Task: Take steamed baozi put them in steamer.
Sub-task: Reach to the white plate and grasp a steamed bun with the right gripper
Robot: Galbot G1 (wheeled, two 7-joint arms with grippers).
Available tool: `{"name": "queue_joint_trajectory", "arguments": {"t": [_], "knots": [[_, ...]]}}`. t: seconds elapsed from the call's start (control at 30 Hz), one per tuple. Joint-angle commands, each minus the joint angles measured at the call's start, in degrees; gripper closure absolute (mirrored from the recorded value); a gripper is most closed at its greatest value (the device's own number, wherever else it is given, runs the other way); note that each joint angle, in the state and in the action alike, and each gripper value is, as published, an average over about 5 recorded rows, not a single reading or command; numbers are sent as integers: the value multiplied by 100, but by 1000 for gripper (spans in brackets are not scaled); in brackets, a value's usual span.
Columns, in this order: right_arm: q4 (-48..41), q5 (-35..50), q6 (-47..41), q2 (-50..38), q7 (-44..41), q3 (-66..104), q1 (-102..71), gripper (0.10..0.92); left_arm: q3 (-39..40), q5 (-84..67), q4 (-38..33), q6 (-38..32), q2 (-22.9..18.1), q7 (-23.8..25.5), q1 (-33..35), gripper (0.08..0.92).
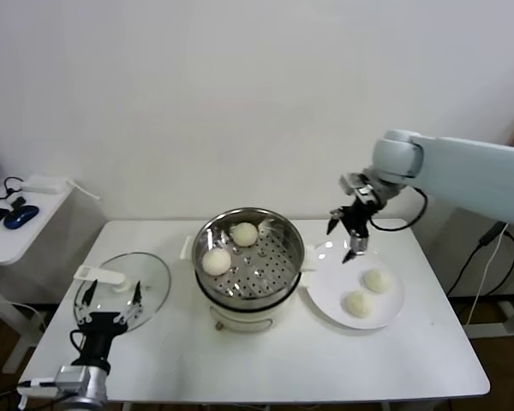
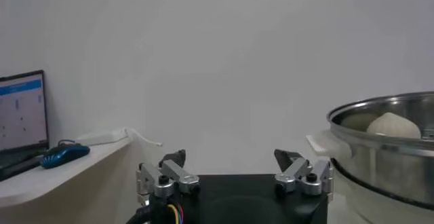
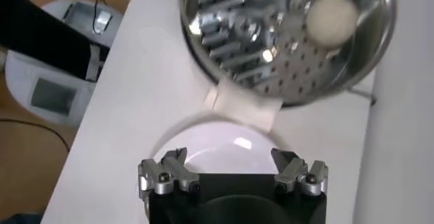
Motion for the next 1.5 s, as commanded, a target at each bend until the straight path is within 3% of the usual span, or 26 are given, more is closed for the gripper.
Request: {"name": "queue_joint_trajectory", "arguments": {"t": [0.03, 0.9, 1.5], "knots": [[47, -1271, 74, -959, -47, 769, -1438, 203, -27, 14, -12, 3, -11, 3, 55, 177], [-1020, -2129, 253, -140, 75, 1655, -2805, 203, -71, 23, 151, -24, -45, -7, 88, 177], [-1279, -2289, 287, 219, 98, 1830, -2985, 203, -81, 35, 228, -30, -45, -7, 66, 177]]}}
